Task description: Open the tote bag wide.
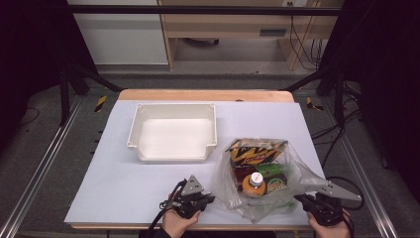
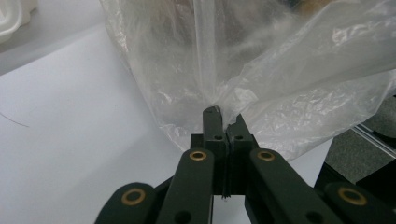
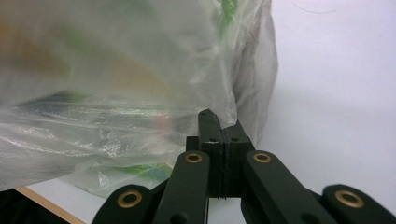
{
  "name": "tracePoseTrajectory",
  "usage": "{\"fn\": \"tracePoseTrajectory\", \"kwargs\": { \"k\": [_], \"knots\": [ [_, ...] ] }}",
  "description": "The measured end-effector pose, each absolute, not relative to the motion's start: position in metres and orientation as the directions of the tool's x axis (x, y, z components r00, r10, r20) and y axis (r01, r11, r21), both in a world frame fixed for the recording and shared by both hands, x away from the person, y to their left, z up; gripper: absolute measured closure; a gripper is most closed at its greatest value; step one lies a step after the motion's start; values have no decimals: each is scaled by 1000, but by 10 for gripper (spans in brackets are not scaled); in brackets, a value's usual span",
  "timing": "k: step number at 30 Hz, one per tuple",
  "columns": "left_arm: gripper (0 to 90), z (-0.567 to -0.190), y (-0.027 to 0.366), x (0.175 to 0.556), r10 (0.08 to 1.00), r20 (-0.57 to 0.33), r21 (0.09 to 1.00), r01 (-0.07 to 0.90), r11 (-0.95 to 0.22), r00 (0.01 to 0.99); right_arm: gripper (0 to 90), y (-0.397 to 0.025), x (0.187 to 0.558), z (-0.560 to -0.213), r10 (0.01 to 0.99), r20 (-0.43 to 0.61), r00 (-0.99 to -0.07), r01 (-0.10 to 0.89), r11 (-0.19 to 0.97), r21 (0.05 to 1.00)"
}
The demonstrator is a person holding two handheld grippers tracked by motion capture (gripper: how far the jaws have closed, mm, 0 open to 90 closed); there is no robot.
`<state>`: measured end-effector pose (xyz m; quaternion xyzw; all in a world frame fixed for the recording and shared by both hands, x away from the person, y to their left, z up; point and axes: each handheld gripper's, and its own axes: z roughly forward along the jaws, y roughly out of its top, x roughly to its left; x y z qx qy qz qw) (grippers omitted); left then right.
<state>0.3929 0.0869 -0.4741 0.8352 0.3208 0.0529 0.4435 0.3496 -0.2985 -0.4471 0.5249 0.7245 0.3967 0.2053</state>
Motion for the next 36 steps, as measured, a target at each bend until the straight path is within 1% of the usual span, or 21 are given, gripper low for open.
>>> {"fn": "tracePoseTrajectory", "kwargs": {
  "k": [3, 6, 7, 8, 9, 10, 11, 12, 13, 14, 15, 16, 18, 20, 21, 23, 25, 29, 33, 36],
  "knots": [
    [900, -477, 83, 393, 582, -188, 769, 488, -414, 791, 900, -299, 353, -455, 931, 112, -348, 628, 142, 765],
    [900, -480, 79, 395, 585, -187, 764, 491, -418, 789, 890, -299, 354, -456, 933, 103, -344, 626, 146, 766],
    [897, -481, 78, 396, 588, -191, 763, 495, -415, 786, 872, -299, 354, -457, 933, 103, -343, 625, 145, 767],
    [853, -481, 78, 396, 587, -193, 765, 495, -412, 786, 767, -300, 353, -456, 937, 82, -339, 607, 151, 780],
    [853, -480, 78, 396, 587, -188, 768, 491, -412, 787, 767, -300, 353, -456, 937, 82, -339, 607, 151, 780],
    [774, -479, 79, 395, 587, -184, 773, 485, -409, 788, 715, -302, 351, -452, 935, 91, -344, 590, 140, 795],
    [774, -478, 80, 394, 587, -182, 779, 480, -404, 789, 715, -302, 351, -452, 935, 91, -344, 590, 140, 795],
    [726, -475, 81, 394, 587, -179, 787, 473, -396, 790, 675, -303, 350, -450, 934, 95, -344, 577, 130, 806],
    [593, -468, 86, 392, 592, -165, 805, 454, -381, 789, 622, -305, 346, -443, 931, 93, -352, 542, 122, 831],
    [529, -468, 86, 392, 592, -165, 805, 454, -381, 789, 622, -305, 346, -443, 931, 93, -352, 542, 122, 831],
    [468, -464, 89, 391, 598, -159, 812, 448, -374, 786, 574, -308, 343, -434, 927, 91, -363, 499, 111, 859],
    [468, -459, 92, 391, 602, -150, 822, 438, -365, 784, 574, -308, 343, -434, 927, 91, -363, 499, 111, 859],
    [389, -448, 99, 389, 612, -142, 836, 426, -347, 778, 553, -310, 340, -425, 924, 99, -369, 467, 92, 879],
    [340, -437, 107, 387, 620, -141, 853, 413, -320, 772, 529, -313, 337, -415, 920, 103, -377, 433, 77, 898],
    [308, -431, 111, 386, 623, -139, 861, 405, -308, 770, 504, -316, 334, -405, 918, 116, -378, 405, 51, 913],
    [299, -419, 118, 384, 629, -139, 874, 393, -285, 765, 496, -317, 333, -400, 917, 119, -381, 390, 42, 920],
    [269, -407, 124, 383, 630, -140, 884, 383, -269, 764, 476, -319, 333, -391, 917, 123, -379, 363, 25, 931],
    [232, -385, 130, 378, 628, -126, 907, 345, -241, 768, 437, -316, 333, -374, 909, 113, -401, 319, 23, 947],
    [231, -364, 129, 378, 636, -111, 928, 309, -210, 764, 424, -305, 334, -358, 899, 83, -431, 273, 42, 961],
    [264, -346, 124, 382, 639, -109, 940, 287, -182, 761, 423, -296, 336, -346, 888, 66, -455, 241, 51, 969]
  ]
}}
